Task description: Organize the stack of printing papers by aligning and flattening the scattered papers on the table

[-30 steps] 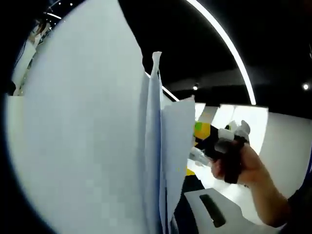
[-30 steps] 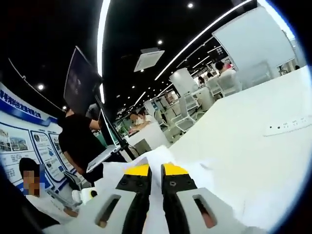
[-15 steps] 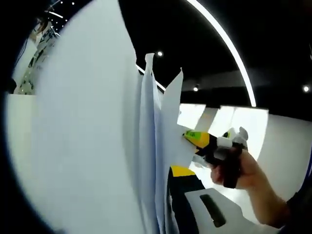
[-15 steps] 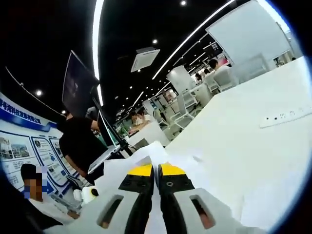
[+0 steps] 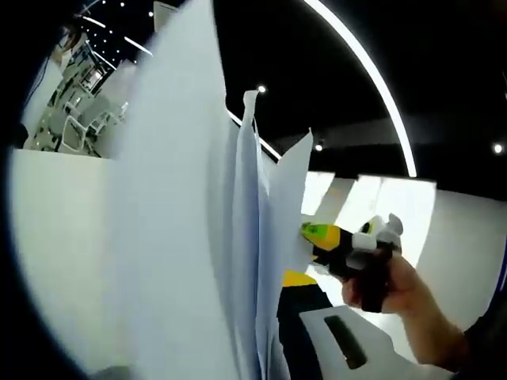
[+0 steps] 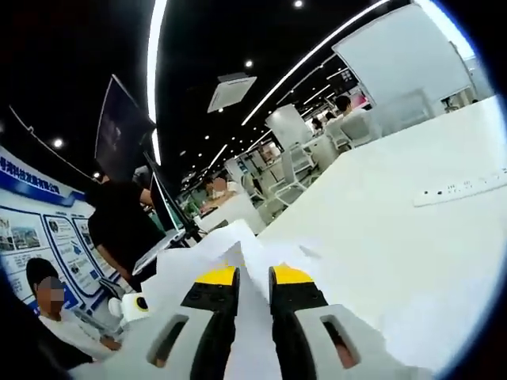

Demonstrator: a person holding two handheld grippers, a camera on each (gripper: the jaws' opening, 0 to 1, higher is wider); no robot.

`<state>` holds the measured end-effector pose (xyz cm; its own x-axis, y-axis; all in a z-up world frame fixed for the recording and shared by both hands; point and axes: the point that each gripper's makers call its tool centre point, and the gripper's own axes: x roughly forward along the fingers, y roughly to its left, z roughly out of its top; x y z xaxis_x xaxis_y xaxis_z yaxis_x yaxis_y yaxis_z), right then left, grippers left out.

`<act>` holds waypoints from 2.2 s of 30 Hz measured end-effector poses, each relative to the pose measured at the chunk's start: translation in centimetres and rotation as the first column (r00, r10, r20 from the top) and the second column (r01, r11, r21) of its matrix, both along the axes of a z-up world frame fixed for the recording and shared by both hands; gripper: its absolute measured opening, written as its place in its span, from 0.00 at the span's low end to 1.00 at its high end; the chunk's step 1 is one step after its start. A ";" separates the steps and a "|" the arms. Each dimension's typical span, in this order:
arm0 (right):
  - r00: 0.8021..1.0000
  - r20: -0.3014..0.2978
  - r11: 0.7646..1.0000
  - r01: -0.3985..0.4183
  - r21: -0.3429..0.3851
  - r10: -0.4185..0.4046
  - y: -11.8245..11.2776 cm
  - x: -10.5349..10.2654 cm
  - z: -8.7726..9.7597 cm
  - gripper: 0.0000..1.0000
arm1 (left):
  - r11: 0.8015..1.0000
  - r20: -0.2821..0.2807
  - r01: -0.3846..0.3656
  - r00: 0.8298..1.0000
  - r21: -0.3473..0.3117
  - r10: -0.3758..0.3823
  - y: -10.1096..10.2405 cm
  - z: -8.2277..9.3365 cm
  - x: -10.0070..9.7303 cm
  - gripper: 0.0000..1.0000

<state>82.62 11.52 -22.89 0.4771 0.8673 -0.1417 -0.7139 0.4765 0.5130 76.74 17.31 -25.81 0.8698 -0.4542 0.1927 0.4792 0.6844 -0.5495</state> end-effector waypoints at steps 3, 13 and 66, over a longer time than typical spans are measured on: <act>1.000 0.021 0.999 0.019 -0.035 -0.018 -0.3 0.2 -0.5 0.23 | 1.000 -0.001 -0.001 1.000 -0.006 0.001 0.0 0.0 0.0 0.06; 0.998 0.050 0.995 0.047 -0.083 -0.043 -1.1 0.6 -1.1 0.36 | 1.000 -0.003 0.000 1.000 -0.008 0.000 0.0 0.0 0.0 0.06; 0.986 0.167 0.959 0.051 -0.278 -0.004 -4.5 -1.6 -2.0 0.90 | 1.000 -0.009 -0.007 1.000 -0.013 0.007 0.2 -0.1 0.1 0.06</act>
